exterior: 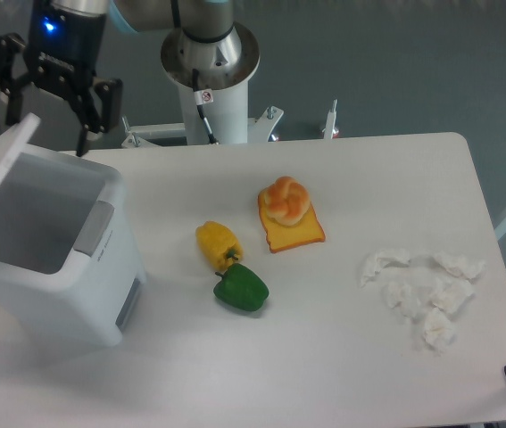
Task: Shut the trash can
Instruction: 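Lower the gripper onto the lid, pressing it down over the can, then press the lid fully shut with the gripper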
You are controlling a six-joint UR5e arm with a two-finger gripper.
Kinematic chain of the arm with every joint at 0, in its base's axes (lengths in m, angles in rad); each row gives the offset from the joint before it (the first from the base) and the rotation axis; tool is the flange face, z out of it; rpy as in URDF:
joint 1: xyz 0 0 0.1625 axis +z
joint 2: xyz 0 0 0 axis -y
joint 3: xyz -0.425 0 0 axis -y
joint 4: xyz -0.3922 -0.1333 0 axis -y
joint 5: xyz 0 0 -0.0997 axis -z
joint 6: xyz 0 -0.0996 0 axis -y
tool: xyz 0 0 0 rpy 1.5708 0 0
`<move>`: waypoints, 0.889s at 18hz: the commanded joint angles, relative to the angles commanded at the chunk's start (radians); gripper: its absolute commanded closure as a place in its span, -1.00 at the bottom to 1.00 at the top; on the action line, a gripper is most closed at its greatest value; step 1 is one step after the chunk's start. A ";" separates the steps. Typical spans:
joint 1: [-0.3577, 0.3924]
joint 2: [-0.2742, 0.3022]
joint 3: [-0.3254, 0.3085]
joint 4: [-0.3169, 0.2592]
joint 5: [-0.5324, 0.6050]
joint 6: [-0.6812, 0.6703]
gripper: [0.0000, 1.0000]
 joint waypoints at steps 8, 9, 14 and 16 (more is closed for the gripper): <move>0.014 -0.069 0.040 0.014 0.003 -0.015 -1.00; 0.020 -0.078 0.041 0.014 0.003 -0.015 -1.00; 0.034 -0.152 0.067 0.034 0.008 -0.015 -1.00; 0.035 -0.167 0.069 0.035 0.008 -0.014 -1.00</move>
